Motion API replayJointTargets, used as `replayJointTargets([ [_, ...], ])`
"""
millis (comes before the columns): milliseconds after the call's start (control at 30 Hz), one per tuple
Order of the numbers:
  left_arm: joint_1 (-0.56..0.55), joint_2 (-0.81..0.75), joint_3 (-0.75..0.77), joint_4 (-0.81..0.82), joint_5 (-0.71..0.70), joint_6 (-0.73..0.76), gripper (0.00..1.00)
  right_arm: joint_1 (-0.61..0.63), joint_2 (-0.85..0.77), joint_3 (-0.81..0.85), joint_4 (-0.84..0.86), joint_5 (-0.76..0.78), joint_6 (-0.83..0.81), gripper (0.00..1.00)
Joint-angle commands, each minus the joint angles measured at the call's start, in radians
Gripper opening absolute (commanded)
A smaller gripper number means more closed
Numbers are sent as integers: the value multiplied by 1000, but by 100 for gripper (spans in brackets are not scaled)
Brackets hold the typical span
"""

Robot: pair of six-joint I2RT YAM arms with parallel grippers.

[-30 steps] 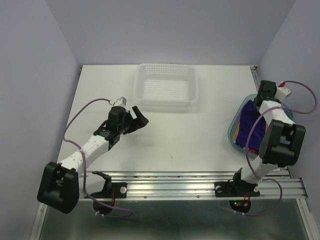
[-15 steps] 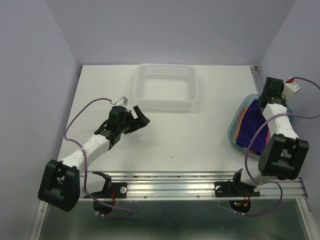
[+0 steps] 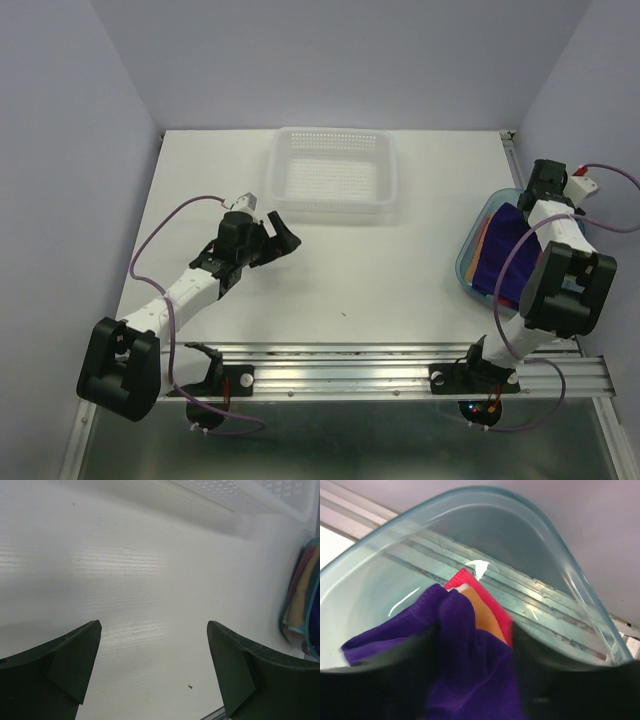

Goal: Fold and stack the towels
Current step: Neatly place the folded towel into the bin

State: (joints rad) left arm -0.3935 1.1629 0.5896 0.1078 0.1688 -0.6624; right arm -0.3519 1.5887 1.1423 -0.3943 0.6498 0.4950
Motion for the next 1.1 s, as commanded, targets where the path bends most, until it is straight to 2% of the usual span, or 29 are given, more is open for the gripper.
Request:
replayJointTargets([
  [0, -5, -17, 27, 36, 17, 18, 99, -12, 30, 112, -17, -13, -32, 75],
  [67, -7, -20, 27, 38, 18, 17, 99, -12, 7, 143, -49, -18, 0, 85],
  [100, -7, -23, 27, 38, 20, 17, 99, -12, -8, 149, -78, -36, 10, 98],
  [133, -7, -25, 27, 38, 20, 15, 99, -12, -30, 149, -81, -54, 17, 100],
  [300, -8, -57, 26, 38, 24, 12, 99, -12, -240, 82, -95, -234, 17, 100],
  [400, -8, -91, 26, 30, 25, 12, 99, -12, -384, -20, -97, -346, 28, 100],
  [500, -8, -140, 44, -29, -35, 15, 99, -12, -554, -167, -58, -407, 62, 100],
  [633, -8, -229, 52, -127, -147, 1, 99, -12, -732, -286, -54, -460, 108, 100],
  [800, -8, -362, 38, -224, -271, -42, 99, -12, -845, -355, -26, -585, 99, 100],
  [1067, -8, -436, 42, -299, -350, -89, 99, -10, -883, -374, -43, -510, 135, 100],
])
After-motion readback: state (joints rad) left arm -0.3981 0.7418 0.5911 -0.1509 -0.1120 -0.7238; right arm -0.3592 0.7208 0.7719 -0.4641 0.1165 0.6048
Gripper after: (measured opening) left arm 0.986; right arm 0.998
